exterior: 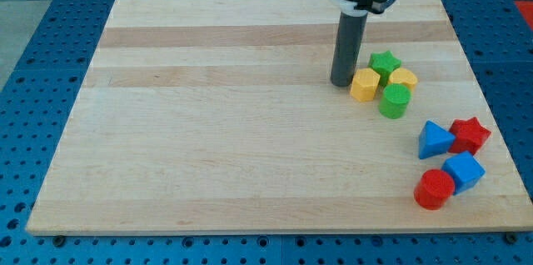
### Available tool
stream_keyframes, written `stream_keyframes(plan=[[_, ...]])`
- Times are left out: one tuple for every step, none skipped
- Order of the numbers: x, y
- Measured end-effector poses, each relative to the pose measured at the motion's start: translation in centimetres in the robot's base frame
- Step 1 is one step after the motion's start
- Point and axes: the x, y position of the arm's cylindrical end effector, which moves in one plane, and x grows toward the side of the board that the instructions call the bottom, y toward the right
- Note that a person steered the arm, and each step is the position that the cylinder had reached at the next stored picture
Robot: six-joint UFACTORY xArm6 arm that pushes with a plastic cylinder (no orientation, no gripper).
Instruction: Push the blue blocks to the bottom of the green circle
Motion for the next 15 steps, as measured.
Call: stream_keyframes(plan=[[4.3, -2.4], [7.9, -3.2], [12.5, -3.1], [17.2, -1.2], [21.0, 1.9], [21.1, 3.1], [21.0, 9.0], [20.7, 13.5], [20.7, 14.0], [19.4, 14.1], [16.5, 14.1], [12.6, 14.1], [10.7, 14.1], [11.2, 14.3], [11.4, 16.4]])
